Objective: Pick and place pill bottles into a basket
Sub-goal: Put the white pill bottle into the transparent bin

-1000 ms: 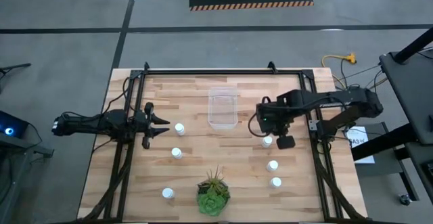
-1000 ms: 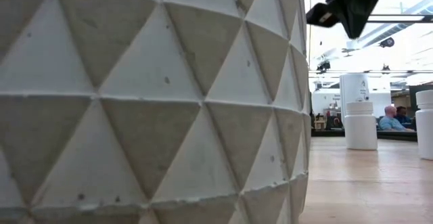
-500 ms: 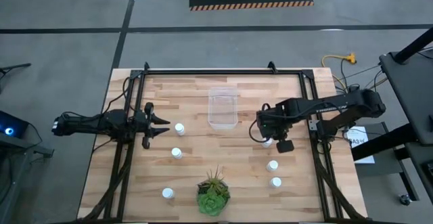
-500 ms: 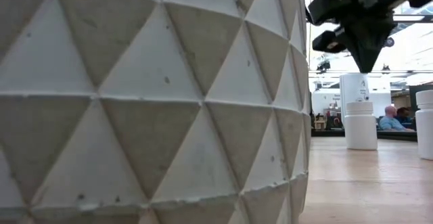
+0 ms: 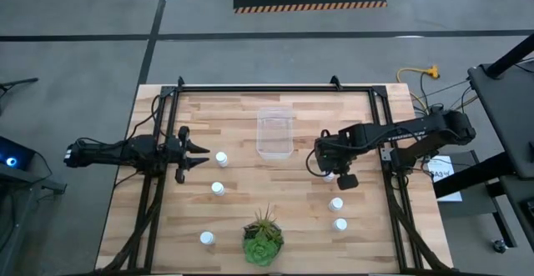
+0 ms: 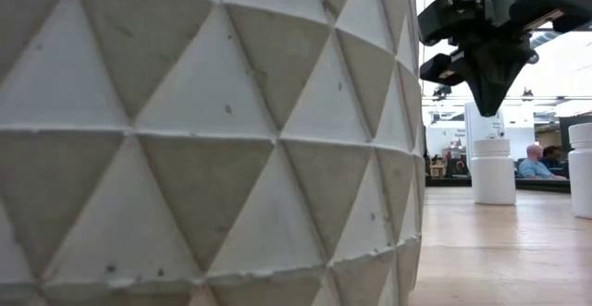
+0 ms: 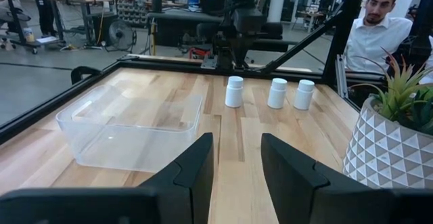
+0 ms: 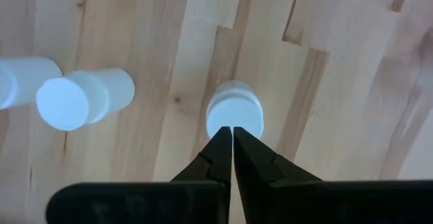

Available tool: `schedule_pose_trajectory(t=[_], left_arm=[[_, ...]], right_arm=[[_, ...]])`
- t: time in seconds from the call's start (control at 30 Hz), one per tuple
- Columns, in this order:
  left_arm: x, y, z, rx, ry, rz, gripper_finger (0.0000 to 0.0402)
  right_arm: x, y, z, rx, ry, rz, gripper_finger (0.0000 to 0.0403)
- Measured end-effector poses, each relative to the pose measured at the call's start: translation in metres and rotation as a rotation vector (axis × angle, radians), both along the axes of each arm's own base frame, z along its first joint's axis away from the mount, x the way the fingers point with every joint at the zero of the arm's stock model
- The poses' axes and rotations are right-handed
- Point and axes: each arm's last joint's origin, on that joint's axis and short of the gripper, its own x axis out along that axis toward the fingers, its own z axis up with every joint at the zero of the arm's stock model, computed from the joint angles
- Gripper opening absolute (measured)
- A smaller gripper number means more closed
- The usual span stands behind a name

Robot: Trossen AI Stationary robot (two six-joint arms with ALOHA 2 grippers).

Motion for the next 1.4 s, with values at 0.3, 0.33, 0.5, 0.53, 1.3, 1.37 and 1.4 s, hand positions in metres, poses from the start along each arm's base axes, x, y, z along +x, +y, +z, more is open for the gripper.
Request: schedule_pose_trajectory(t=[0.3,0.33,0.5,0.53,1.3,1.37,1.4], left_arm=[[0.0,0.0,0.0,0.0,-0.001,0.0,0.0107],[0.0,0.0,0.0,0.0,-0.001,0.0,0.0107],[-0.0001,0.0,0.0,0.0,-0.001,0.0,0.0107],[-0.0001,0.0,0.0001,0.0,-0.001,0.0,0.0107],[-0.0001,0.0,0.0001,0.0,-0.001,0.0,0.0107],[-0.0001,0.0,0.0001,0.0,-0.001,0.0,0.0107],[-0.0001,0.0,0.0001,0.0,-0.001,0.0,0.0107]], right_arm=[[-0.0001,0.0,-0.0036,0.0,-0.005,0.002,0.0009],[-0.0001,0.0,-0.0036,0.0,-0.004,0.002,0.0009],[0.0,0.0,-0.0037,0.0,-0.005,0.001,0.0009],[0.0003,0.0,-0.0037,0.0,-0.008,0.001,0.0009],[0.0004,-0.0003,-0.004,-0.007,-0.005,-0.025,0.0119],[0.0004,-0.0003,-0.004,-0.005,-0.004,-0.037,0.0144],[0.0004,-0.0003,-0.004,-0.005,-0.003,-0.04,0.0157]])
